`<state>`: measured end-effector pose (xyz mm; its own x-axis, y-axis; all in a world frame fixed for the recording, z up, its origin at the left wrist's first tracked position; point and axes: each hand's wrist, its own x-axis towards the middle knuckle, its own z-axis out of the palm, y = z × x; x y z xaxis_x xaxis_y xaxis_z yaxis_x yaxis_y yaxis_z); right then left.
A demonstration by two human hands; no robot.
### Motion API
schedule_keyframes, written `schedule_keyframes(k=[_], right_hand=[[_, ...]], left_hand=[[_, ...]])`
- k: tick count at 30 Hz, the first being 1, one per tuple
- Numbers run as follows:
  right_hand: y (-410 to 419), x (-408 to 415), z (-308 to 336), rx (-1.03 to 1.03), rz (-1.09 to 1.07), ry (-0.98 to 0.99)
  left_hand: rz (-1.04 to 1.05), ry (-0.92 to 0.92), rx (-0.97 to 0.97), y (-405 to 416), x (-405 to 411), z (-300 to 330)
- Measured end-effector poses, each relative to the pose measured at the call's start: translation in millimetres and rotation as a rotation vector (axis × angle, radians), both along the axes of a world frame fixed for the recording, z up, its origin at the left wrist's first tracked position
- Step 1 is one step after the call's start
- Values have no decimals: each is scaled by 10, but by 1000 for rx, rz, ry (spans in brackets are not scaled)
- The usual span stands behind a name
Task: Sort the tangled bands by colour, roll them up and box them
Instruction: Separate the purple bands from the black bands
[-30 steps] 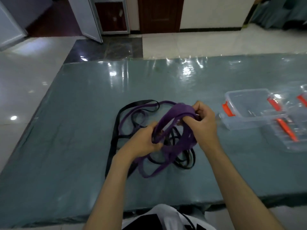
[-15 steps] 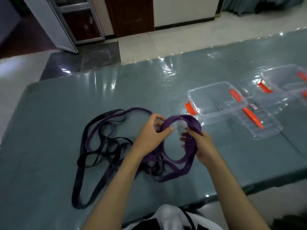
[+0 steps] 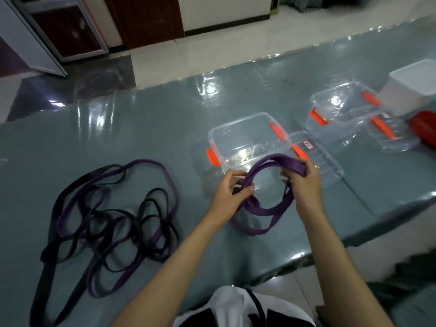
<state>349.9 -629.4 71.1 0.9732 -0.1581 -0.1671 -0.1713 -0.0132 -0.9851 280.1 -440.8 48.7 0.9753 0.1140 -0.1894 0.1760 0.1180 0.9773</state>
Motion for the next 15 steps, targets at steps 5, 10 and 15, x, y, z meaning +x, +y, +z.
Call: schedule_keyframes(k=[5, 10, 15], right_hand=[[-249, 60, -743, -536, 281, 145], [-499, -104, -1252, -1010, 699, 265], [-557, -43, -1372, -1159, 777, 188]], left_hand=[[36, 205, 297, -141, 106, -569], [-125, 281, 740, -134, -100, -959], [-267, 266, 1165, -38, -254, -1137]])
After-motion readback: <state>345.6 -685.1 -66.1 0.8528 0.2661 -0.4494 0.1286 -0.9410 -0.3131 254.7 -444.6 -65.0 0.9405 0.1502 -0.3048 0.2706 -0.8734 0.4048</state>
